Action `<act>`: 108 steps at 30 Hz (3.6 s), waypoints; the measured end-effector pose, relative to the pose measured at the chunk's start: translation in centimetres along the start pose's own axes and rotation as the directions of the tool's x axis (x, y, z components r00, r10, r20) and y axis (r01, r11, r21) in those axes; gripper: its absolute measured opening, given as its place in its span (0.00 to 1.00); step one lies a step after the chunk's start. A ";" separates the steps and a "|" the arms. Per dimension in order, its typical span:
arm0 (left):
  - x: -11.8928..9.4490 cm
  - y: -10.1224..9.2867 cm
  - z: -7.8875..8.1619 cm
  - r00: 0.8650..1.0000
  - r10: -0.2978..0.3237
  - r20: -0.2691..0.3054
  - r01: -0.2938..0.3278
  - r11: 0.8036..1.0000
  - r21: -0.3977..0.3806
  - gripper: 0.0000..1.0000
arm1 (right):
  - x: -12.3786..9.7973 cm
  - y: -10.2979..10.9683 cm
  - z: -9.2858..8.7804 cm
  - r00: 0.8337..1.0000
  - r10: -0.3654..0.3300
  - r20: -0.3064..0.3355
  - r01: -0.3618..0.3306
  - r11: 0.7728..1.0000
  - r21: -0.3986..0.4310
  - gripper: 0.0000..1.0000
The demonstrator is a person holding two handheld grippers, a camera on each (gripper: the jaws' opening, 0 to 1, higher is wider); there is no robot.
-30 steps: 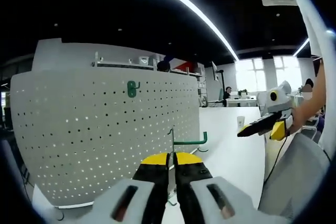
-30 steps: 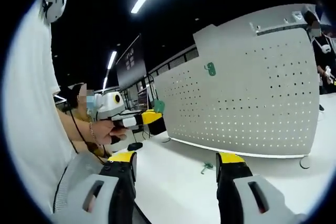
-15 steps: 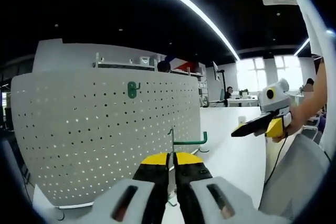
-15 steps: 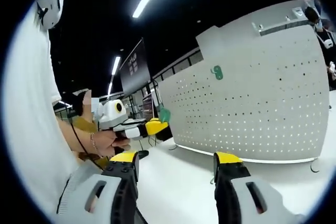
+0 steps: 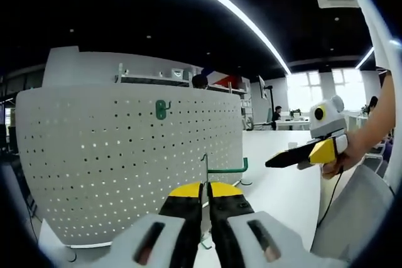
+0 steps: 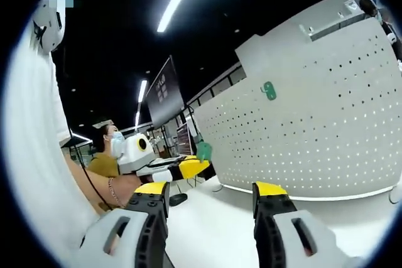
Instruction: Insert the hook assembly into the mounting plate slot until the hook locks in place.
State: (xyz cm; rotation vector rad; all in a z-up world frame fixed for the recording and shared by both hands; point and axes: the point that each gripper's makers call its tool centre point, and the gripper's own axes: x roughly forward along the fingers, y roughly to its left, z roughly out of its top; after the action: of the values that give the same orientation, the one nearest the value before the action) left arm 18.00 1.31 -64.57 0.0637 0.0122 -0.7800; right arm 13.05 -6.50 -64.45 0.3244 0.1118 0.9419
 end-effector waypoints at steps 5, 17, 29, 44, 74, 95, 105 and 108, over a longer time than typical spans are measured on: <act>0.1 0.0 0.2 1.000 0.006 0.002 -0.006 1.000 0.003 0.03 | 1.3 0.4 0.5 1.000 0.022 0.010 -0.022 1.000 0.004 0.50; -0.1 0.6 0.2 0.999 0.039 0.002 -0.039 0.999 -0.001 0.03 | 3.6 0.8 1.3 0.999 0.040 0.033 -0.040 0.999 0.006 0.45; -0.1 0.8 0.4 0.999 0.050 0.005 -0.050 0.999 -0.006 0.03 | 5.8 1.3 1.3 0.997 0.062 0.044 -0.063 0.998 0.017 0.45; 0.4 0.2 0.6 0.999 0.038 0.015 -0.037 0.998 -0.044 0.03 | 7.2 1.1 1.7 0.998 0.028 0.062 -0.029 1.000 0.011 0.36; 1.2 -0.9 1.1 0.999 0.023 0.039 -0.019 0.994 -0.107 0.02 | 7.7 0.0 2.0 0.996 -0.052 0.079 0.052 0.999 0.004 0.05; 1.4 -0.8 0.8 0.999 0.030 0.031 -0.026 0.993 -0.116 0.03 | 7.8 -0.2 1.8 0.992 -0.082 0.091 0.076 0.995 0.059 0.01; 1.5 -0.7 0.3 1.000 0.020 0.008 -0.019 0.992 -0.126 0.22 | 7.8 0.0 1.8 0.995 -0.071 0.075 0.068 0.997 0.046 0.00; 1.4 -0.4 0.0 1.000 0.027 0.004 -0.026 0.991 -0.135 0.42 | 7.7 -0.1 2.0 0.995 -0.069 0.075 0.065 0.996 0.057 0.00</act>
State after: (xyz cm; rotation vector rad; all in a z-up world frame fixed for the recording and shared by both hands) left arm 18.77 0.04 -64.59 -0.0662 0.0587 -0.7510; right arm 18.18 -0.77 -62.24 0.4050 0.0775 0.8602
